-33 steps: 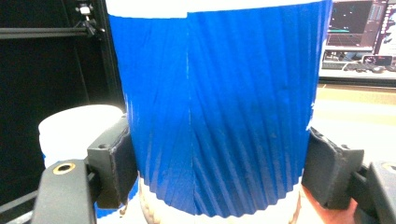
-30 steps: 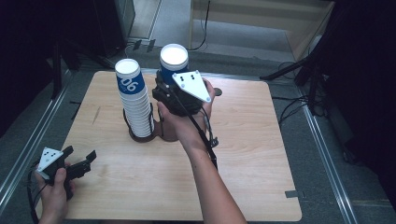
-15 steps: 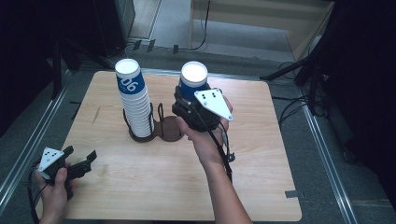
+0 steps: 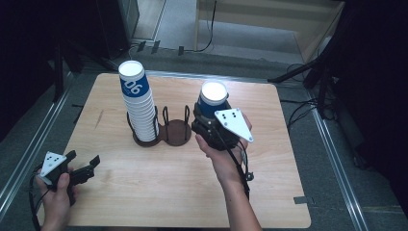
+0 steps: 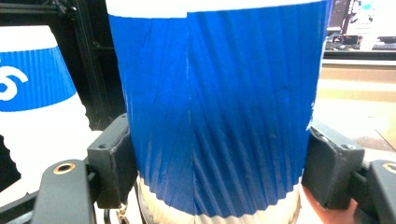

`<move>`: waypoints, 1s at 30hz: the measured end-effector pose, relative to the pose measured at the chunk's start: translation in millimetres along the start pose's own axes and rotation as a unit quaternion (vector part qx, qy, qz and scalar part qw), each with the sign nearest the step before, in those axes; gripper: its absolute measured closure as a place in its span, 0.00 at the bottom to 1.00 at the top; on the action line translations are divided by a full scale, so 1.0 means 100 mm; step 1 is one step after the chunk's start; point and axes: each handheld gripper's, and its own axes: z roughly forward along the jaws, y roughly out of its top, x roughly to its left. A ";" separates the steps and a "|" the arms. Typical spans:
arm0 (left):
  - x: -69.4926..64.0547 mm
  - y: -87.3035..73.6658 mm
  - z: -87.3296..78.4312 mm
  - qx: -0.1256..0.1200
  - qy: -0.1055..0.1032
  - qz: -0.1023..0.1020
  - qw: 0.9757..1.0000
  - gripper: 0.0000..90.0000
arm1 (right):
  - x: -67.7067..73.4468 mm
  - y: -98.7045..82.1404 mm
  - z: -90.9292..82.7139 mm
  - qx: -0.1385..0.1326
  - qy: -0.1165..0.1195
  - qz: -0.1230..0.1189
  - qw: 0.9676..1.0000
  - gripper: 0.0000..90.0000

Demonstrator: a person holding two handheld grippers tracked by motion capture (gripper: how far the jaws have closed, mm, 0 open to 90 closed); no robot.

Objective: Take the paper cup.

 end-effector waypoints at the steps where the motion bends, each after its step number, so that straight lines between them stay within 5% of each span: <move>1: 0.00 0.00 0.00 0.000 0.000 0.000 1.000 0.11 | -0.01 -0.02 -0.02 0.002 0.000 0.002 1.000 0.25; 18: 0.01 0.00 -0.01 -0.002 -0.005 -0.005 1.000 0.11 | -0.26 -0.40 -0.29 0.018 -0.015 0.004 1.000 0.25; 30: 0.02 0.00 0.00 -0.001 -0.008 -0.007 1.000 0.18 | -0.29 -0.65 -0.41 0.034 -0.014 -0.007 0.999 0.25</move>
